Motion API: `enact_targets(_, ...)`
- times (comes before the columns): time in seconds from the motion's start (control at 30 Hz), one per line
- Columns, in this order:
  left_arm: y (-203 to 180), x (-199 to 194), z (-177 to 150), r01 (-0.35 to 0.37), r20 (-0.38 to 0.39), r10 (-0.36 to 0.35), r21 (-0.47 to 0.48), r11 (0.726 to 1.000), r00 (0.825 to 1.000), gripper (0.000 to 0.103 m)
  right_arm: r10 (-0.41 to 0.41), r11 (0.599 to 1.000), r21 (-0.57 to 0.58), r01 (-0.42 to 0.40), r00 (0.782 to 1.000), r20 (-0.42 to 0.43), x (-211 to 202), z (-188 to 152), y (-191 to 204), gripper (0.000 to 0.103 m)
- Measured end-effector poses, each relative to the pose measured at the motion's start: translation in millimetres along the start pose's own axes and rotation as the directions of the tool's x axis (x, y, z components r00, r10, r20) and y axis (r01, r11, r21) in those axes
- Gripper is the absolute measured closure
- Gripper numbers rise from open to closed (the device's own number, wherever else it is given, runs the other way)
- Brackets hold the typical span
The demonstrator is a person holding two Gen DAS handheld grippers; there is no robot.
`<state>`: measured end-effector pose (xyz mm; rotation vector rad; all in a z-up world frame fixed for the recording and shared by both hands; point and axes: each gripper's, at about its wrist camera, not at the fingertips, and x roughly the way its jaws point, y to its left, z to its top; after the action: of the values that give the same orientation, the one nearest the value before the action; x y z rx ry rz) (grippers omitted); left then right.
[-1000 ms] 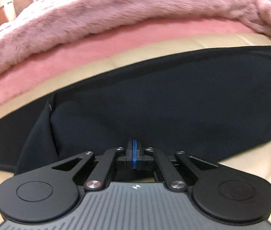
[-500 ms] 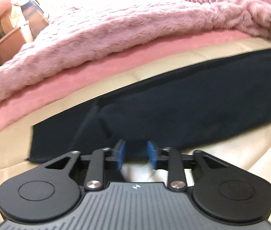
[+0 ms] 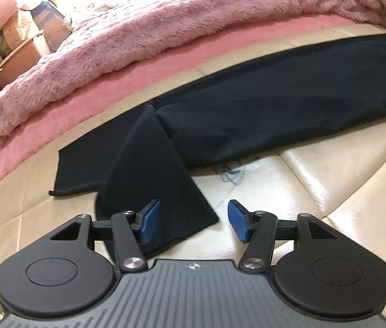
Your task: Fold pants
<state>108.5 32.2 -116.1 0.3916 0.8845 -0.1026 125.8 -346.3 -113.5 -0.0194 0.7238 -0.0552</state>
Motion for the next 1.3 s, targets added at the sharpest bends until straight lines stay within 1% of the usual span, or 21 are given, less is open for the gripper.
enact_targets(0.03, -3, 3, -1, -0.010, -0.015, 0.010, -0.005, 1.000, 1.000, 0.037, 0.004, 1.000, -0.005, -0.004, 1.000, -0.005, 2, -1, 4, 0.057)
enact_targets(0.07, -2, 4, -3, -0.012, -0.008, 0.012, -0.031, 0.999, 1.000, 0.039, 0.010, 1.000, -0.004, -0.010, 1.000, -0.010, 3, -1, 6, 0.057)
enact_targets(0.1, 1, 4, -4, 0.000, -0.004, -0.001, -0.066, 0.998, 1.000, 0.044, 0.018, 1.000, -0.004, -0.018, 1.000, -0.015, 4, -1, 10, 0.057)
enact_targets(0.13, 6, 4, -6, 0.028, -0.005, -0.029, -0.105, 0.994, 1.000, 0.060, 0.021, 1.000, -0.007, -0.022, 1.000, -0.019, 5, -2, 13, 0.057)
enact_targets(0.17, 10, 4, -6, 0.053, -0.007, -0.055, -0.143, 0.988, 0.998, 0.082, 0.024, 1.000, -0.015, -0.024, 0.999, -0.022, 7, -2, 16, 0.057)
enact_targets(0.2, 14, 6, -5, 0.057, -0.013, -0.060, -0.165, 0.985, 0.998, 0.095, 0.024, 0.999, -0.027, -0.025, 0.999, -0.024, 7, -3, 19, 0.057)
enact_targets(0.23, 18, 7, -5, 0.052, -0.020, -0.056, -0.176, 0.983, 0.998, 0.101, 0.023, 0.999, -0.041, -0.024, 0.999, -0.022, 8, -3, 19, 0.057)
enact_targets(0.33, 32, 0, -1, 0.045, 0.032, -0.040, -0.196, 0.980, 0.999, 0.102, 0.017, 0.997, -0.077, -0.018, 1.000, -0.020, 9, -4, 24, 0.057)
enact_targets(0.43, 56, -9, 13, 0.014, 0.076, 0.002, -0.212, 0.977, 0.997, 0.102, 0.013, 0.997, -0.079, -0.015, 1.000, -0.020, 11, -4, 21, 0.057)
enact_targets(0.57, 105, -13, 44, -0.028, 0.100, 0.054, -0.250, 0.968, 0.993, 0.102, -0.004, 0.995, -0.099, 0.001, 1.000, -0.023, 21, 3, 15, 0.057)
enact_targets(0.67, 144, -11, 68, -0.060, 0.092, 0.089, -0.281, 0.958, 0.992, 0.102, -0.019, 0.992, -0.124, 0.015, 0.999, -0.027, 33, 13, 11, 0.058)
enact_targets(0.8, 189, 4, 90, -0.115, 0.040, 0.134, -0.315, 0.942, 0.990, 0.102, -0.008, 0.986, -0.167, 0.002, 0.999, -0.038, 53, 35, 5, 0.061)
enact_targets(0.83, 199, 9, 93, -0.124, 0.023, 0.139, -0.322, 0.938, 0.990, 0.103, -0.004, 0.985, -0.175, -0.003, 0.999, -0.040, 60, 40, 3, 0.061)
enact_targets(0.9, 212, 21, 98, -0.131, 0.000, 0.139, -0.331, 0.934, 0.990, 0.103, 0.011, 0.981, -0.192, -0.019, 0.999, -0.047, 73, 53, -3, 0.066)
enact_targets(0.97, 219, 32, 99, -0.143, -0.023, 0.143, -0.328, 0.934, 0.989, 0.103, 0.032, 0.970, -0.241, -0.043, 0.998, -0.048, 86, 65, -7, 0.067)
enact_targets(1.0, 221, 35, 97, -0.145, -0.031, 0.142, -0.326, 0.934, 0.989, 0.103, 0.048, 0.958, -0.279, -0.059, 0.998, -0.046, 90, 69, -7, 0.067)
enact_targets(1.07, 224, 41, 94, -0.145, -0.044, 0.138, -0.322, 0.936, 0.989, 0.103, 0.082, 0.913, -0.396, -0.094, 0.995, -0.049, 101, 79, -6, 0.067)
enact_targets(1.13, 224, 46, 91, -0.147, -0.056, 0.136, -0.314, 0.938, 0.989, 0.103, 0.119, 0.849, -0.508, -0.147, 0.989, -0.087, 112, 88, -7, 0.067)
enact_targets(1.2, 223, 50, 90, -0.151, -0.067, 0.137, -0.312, 0.938, 0.988, 0.103, 0.139, 0.777, -0.598, -0.197, 0.980, -0.141, 123, 96, -7, 0.069)
enact_targets(1.27, 224, 54, 88, -0.153, -0.074, 0.136, -0.317, 0.936, 0.988, 0.103, 0.150, 0.710, -0.660, -0.247, 0.968, -0.200, 134, 103, -7, 0.074)
enact_targets(1.3, 224, 55, 87, -0.154, -0.077, 0.137, -0.321, 0.934, 0.988, 0.103, 0.159, 0.690, -0.671, -0.271, 0.961, -0.224, 138, 105, -7, 0.077)
